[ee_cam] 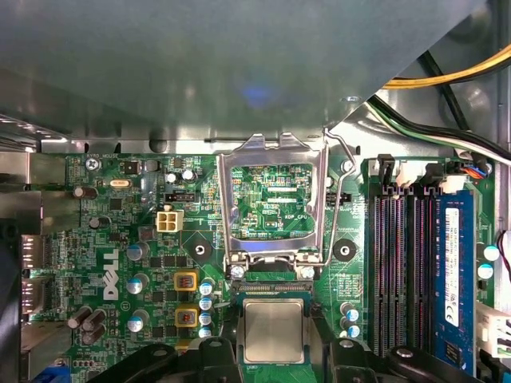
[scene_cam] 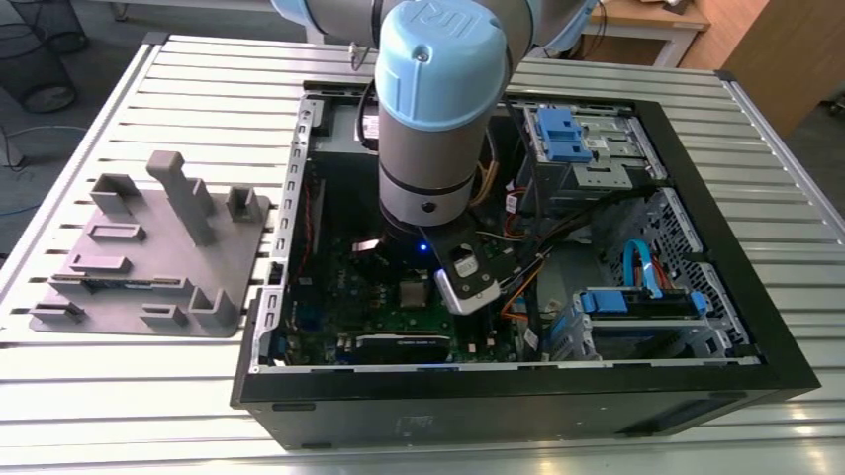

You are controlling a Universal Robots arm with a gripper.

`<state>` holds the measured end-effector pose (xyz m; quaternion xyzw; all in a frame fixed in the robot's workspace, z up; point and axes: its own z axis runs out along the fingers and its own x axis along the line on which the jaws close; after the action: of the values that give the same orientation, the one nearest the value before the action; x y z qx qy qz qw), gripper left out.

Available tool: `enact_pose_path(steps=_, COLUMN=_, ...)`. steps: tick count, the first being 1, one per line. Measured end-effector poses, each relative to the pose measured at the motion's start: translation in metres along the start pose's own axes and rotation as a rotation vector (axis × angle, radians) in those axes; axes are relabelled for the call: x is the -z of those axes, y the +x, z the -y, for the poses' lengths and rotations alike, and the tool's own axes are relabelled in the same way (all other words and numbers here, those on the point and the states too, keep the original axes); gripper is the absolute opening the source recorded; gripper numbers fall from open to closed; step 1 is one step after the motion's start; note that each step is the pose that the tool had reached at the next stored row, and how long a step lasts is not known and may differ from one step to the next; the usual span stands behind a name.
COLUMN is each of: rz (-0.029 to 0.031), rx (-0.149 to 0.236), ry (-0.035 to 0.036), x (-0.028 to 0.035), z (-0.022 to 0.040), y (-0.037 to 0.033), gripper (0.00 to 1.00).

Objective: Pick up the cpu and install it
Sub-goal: 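Place the cpu into insertion slot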

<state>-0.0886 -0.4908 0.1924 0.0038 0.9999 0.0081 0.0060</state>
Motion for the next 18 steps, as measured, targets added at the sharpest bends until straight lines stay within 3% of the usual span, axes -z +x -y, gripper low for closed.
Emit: enact_pose_path(steps=18, rz=-0.0002, rx=0.0, ry=0.0003, x=-0.0013, z=0.0001, y=0.0018, gripper=0.44)
